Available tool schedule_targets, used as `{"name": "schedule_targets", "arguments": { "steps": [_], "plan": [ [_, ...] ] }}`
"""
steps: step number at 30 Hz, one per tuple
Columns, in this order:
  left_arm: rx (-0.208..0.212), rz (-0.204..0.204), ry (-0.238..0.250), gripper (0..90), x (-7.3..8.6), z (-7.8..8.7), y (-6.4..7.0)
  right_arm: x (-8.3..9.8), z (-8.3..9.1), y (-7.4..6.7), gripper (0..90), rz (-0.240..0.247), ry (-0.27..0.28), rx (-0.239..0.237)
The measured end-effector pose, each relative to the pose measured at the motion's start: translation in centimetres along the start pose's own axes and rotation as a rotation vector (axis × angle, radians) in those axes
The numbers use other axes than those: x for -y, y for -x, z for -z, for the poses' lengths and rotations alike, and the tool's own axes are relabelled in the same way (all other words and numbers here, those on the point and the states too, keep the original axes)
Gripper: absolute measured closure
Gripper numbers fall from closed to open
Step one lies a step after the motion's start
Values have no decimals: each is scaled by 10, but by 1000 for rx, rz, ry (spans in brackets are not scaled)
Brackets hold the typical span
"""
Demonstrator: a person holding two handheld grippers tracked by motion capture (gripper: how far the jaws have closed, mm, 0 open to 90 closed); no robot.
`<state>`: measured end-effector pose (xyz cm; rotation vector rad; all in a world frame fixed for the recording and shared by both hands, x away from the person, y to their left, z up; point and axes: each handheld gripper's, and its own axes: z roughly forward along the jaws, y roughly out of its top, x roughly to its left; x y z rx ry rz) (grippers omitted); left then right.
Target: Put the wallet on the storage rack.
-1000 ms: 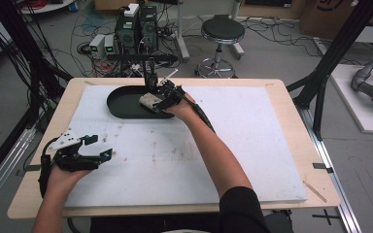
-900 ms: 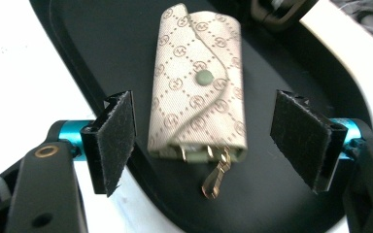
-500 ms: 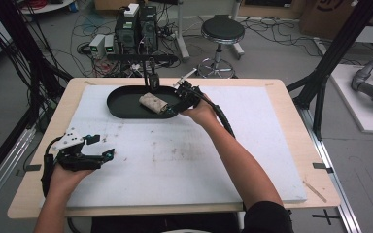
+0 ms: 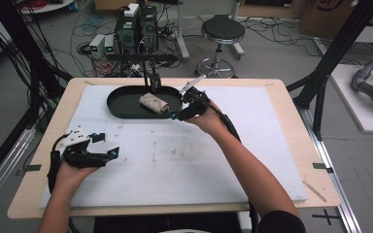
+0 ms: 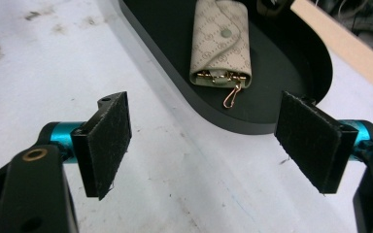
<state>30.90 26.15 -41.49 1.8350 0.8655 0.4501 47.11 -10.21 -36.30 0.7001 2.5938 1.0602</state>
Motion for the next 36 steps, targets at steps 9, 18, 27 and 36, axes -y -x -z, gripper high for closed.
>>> {"name": "schedule_targets", "arguments": {
  "steps": [9, 18, 27, 36],
  "plan": [
    [14, -4, -5, 171, -2, -7, 1, 30, 19, 6, 212, -67, -3, -13],
    [18, -3, -12, 171, -3, -12, 3, 75, 45, 8, 204, -118, 73, 31],
    [28, -6, -2, 171, -4, -16, 4, 128, 72, 3, 204, -148, 115, 44],
    [42, -12, 1, 171, -6, -22, 6, 163, 90, -8, 204, -174, 178, 44]
  ]
}}
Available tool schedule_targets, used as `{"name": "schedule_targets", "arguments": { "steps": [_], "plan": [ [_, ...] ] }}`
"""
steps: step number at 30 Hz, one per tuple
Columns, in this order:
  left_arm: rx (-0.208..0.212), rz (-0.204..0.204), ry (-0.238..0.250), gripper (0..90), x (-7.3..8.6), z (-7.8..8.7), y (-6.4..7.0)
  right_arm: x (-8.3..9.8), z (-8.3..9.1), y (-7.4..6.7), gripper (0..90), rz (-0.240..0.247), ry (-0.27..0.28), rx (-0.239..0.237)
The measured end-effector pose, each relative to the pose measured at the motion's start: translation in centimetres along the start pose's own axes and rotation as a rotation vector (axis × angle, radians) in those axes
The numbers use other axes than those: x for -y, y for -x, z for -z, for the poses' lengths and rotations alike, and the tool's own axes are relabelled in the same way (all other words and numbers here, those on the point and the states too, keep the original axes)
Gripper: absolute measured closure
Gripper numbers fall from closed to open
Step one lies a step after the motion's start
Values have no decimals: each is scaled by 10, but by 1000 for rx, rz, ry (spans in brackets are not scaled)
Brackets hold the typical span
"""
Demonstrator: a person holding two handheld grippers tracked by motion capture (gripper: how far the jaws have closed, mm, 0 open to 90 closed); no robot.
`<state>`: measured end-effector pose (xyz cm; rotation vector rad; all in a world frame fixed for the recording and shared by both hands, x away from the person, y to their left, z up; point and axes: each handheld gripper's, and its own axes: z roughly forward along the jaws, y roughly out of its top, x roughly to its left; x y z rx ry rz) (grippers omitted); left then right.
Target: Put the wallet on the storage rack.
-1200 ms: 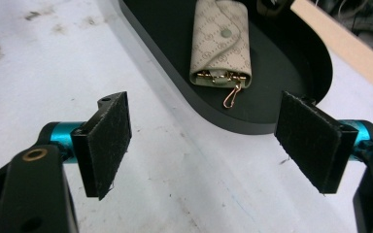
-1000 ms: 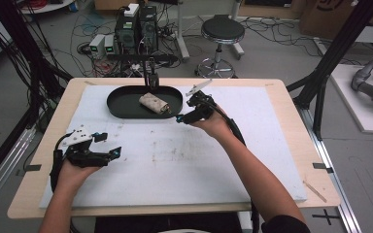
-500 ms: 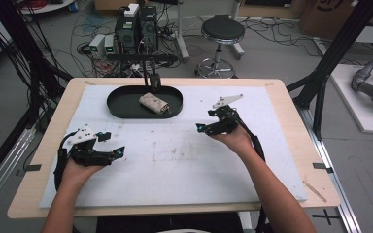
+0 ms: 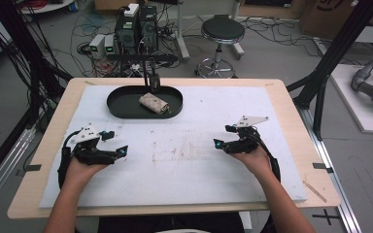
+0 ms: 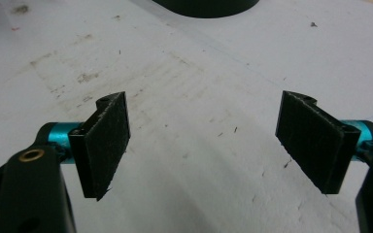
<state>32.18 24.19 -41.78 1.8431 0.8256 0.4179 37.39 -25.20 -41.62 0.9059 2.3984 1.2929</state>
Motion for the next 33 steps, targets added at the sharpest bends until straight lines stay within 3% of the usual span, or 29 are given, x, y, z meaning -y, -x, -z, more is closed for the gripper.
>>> {"name": "schedule_targets", "arguments": {
  "steps": [6, 15, 33],
  "plan": [
    [9, -6, 4, 171, -4, -5, 0, 17, 13, 2, 204, -48, 33, 35],
    [3, -6, 2, 171, -5, -9, 2, 28, 26, 15, 197, -88, 79, 82],
    [17, -23, -8, 171, -5, -13, 4, 31, 27, 17, 197, -103, 60, 114]
  ]
}}
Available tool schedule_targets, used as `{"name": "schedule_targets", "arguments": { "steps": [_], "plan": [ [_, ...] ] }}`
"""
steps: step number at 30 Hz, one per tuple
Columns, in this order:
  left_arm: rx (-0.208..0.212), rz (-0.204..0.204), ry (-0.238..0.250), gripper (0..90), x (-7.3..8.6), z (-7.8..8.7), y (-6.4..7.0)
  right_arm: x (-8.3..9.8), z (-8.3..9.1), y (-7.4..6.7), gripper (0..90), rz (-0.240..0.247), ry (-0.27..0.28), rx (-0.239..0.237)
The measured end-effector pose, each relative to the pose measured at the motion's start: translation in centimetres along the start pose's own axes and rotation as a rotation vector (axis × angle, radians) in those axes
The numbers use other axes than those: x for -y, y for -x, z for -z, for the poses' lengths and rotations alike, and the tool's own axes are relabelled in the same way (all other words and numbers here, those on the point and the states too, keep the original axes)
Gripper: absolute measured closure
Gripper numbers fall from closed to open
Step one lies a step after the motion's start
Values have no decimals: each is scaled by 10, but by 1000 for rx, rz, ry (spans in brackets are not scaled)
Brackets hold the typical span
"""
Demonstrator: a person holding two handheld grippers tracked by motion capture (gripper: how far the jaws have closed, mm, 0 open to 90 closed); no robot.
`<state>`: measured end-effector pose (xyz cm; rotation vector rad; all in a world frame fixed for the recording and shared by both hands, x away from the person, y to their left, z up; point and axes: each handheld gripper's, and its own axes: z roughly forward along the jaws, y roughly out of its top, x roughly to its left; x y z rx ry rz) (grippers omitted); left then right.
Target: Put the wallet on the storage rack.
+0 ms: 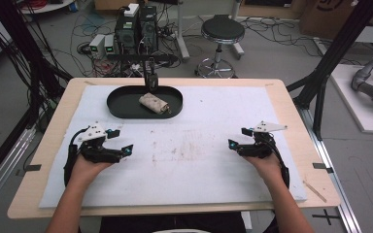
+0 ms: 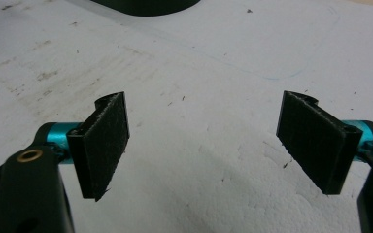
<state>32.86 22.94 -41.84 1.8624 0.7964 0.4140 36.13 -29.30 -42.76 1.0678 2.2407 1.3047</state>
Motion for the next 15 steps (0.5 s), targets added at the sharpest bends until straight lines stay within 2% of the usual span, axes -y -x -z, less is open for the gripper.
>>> {"name": "schedule_targets", "arguments": {
  "steps": [15],
  "plan": [
    [8, -11, -19, 171, 1, -4, 1, 2, -5, 1, 197, -5, -34, -9]
  ]
}}
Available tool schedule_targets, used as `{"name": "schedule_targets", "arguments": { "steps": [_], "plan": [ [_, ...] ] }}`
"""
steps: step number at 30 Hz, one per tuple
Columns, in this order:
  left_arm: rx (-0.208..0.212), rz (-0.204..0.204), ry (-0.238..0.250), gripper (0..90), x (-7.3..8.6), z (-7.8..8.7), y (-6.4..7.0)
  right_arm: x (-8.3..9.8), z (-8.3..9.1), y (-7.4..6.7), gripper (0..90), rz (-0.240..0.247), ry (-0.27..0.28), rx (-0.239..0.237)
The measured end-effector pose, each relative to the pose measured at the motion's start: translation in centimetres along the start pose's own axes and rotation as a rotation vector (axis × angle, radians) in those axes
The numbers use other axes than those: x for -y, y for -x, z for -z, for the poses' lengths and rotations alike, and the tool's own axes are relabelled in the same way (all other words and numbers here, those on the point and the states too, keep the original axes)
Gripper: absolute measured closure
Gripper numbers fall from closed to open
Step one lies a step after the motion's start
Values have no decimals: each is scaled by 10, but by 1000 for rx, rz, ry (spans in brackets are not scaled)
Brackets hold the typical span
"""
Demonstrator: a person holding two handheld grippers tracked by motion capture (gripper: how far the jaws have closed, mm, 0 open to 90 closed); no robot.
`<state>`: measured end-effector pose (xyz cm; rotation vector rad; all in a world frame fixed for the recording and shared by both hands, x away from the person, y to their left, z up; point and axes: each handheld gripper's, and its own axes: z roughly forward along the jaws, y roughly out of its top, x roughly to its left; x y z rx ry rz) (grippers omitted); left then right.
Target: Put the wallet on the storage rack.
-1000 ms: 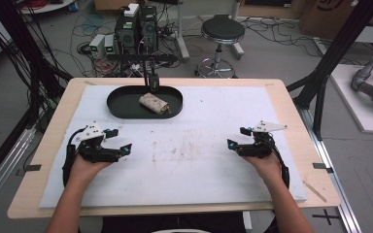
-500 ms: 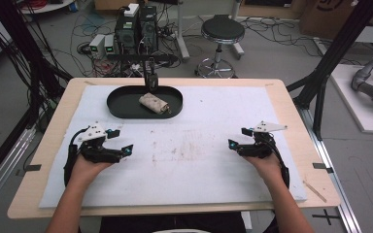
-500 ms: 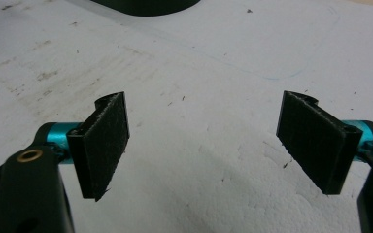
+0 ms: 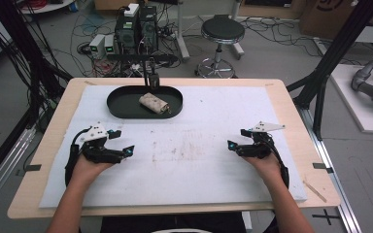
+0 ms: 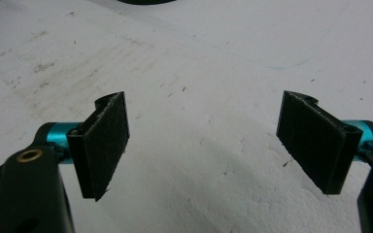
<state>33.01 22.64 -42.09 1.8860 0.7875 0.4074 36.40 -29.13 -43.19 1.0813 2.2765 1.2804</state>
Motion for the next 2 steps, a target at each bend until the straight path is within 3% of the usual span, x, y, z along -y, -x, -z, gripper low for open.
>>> {"name": "schedule_targets", "arguments": {
  "steps": [2],
  "plan": [
    [-8, 5, 1, 171, 0, 0, 0, 0, -1, 0, 197, -3, -5, -1]
  ]
}}
